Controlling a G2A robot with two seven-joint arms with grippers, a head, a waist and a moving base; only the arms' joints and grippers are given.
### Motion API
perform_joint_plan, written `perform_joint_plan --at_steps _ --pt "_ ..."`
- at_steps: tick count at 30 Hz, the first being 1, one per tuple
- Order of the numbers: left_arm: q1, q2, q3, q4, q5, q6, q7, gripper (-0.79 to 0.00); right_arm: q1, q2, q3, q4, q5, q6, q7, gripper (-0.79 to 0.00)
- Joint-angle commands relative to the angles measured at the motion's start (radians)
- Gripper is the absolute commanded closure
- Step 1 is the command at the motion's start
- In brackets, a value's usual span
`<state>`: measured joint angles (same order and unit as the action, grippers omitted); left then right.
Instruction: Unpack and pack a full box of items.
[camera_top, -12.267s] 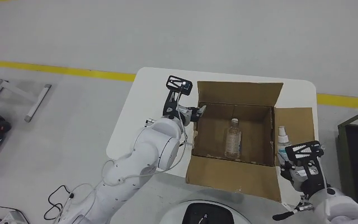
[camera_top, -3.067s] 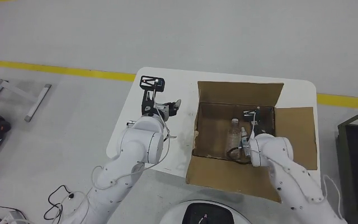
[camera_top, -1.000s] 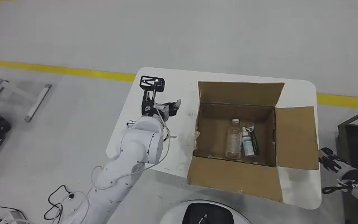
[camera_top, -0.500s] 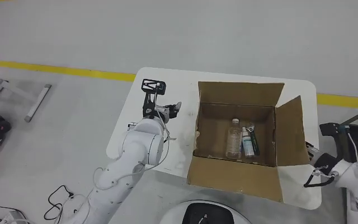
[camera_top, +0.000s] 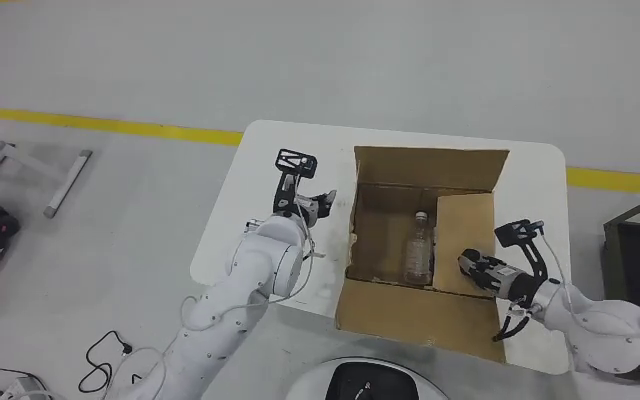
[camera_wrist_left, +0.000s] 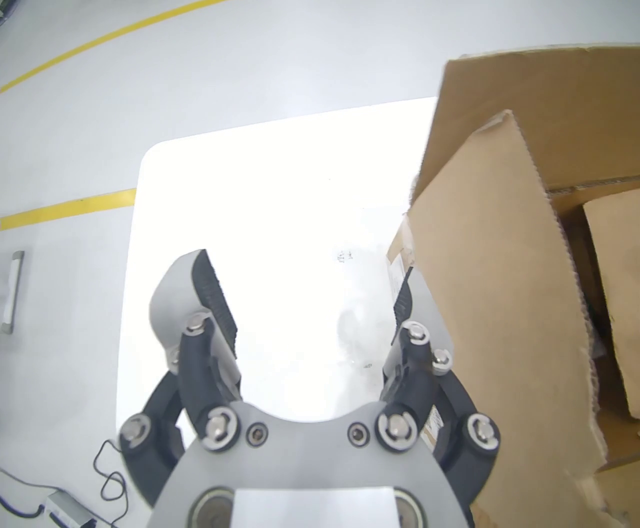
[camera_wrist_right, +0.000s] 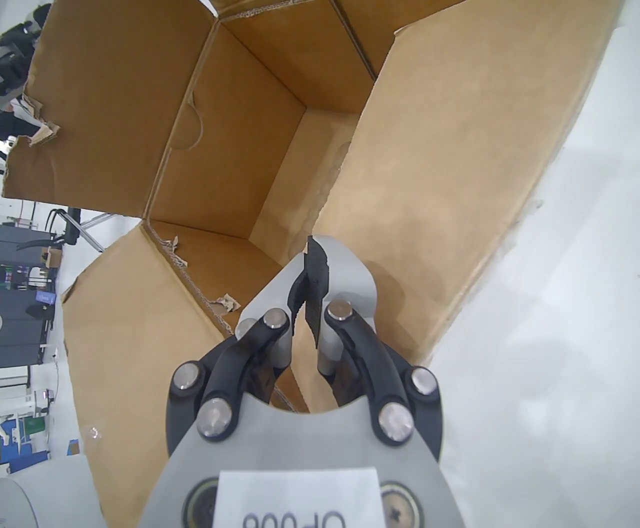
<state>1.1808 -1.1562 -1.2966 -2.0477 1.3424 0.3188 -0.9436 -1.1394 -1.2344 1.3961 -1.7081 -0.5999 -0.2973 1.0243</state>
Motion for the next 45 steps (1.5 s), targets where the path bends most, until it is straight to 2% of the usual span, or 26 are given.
perform_joint_plan --at_steps 1,9,16,23,30,40,41,42,43,45 --pt "-0.007 -0.003 0.012 0.0 -0.056 -0.047 0.006 0.0 -0.004 0.004 0.023 -0.019 0.022 0.01 -0.011 0.0" --pt "-0.053 -0.016 0.088 0.021 -0.113 -0.155 0.019 0.0 -0.075 0.031 0.215 -0.141 0.126 0.038 -0.021 0.0" --pt "-0.089 -0.028 0.161 0.048 -0.132 -0.224 0.025 0.0 -0.131 0.051 0.341 -0.144 0.211 0.055 -0.017 0.0" --pt "-0.144 -0.047 0.242 0.139 -0.13 -0.249 0.04 0.0 -0.156 0.062 0.356 -0.114 0.218 0.073 -0.027 0.0" --pt "-0.176 -0.061 0.305 0.214 -0.096 -0.272 0.007 0.0 -0.164 0.071 0.339 -0.111 0.211 0.088 -0.04 0.0" --pt "-0.175 -0.07 0.31 0.225 -0.069 -0.264 -0.013 0.0 -0.167 0.082 0.304 -0.123 0.21 0.099 -0.045 0.0" --pt "-0.172 -0.071 0.306 0.221 -0.067 -0.263 -0.012 -0.055 -0.167 0.083 0.301 -0.123 0.209 0.1 -0.046 0.0" --pt "-0.17 -0.07 0.3 0.214 -0.06 -0.259 -0.01 -0.717 -0.166 0.084 0.297 -0.124 0.211 0.101 -0.046 0.0" --pt "-0.166 -0.07 0.292 0.204 -0.055 -0.257 -0.009 -0.785 -0.166 0.085 0.294 -0.125 0.215 0.101 -0.047 0.0" --pt "-0.156 -0.067 0.266 0.177 -0.054 -0.254 -0.016 -0.785 -0.166 0.088 0.291 -0.127 0.213 0.102 -0.05 0.0"
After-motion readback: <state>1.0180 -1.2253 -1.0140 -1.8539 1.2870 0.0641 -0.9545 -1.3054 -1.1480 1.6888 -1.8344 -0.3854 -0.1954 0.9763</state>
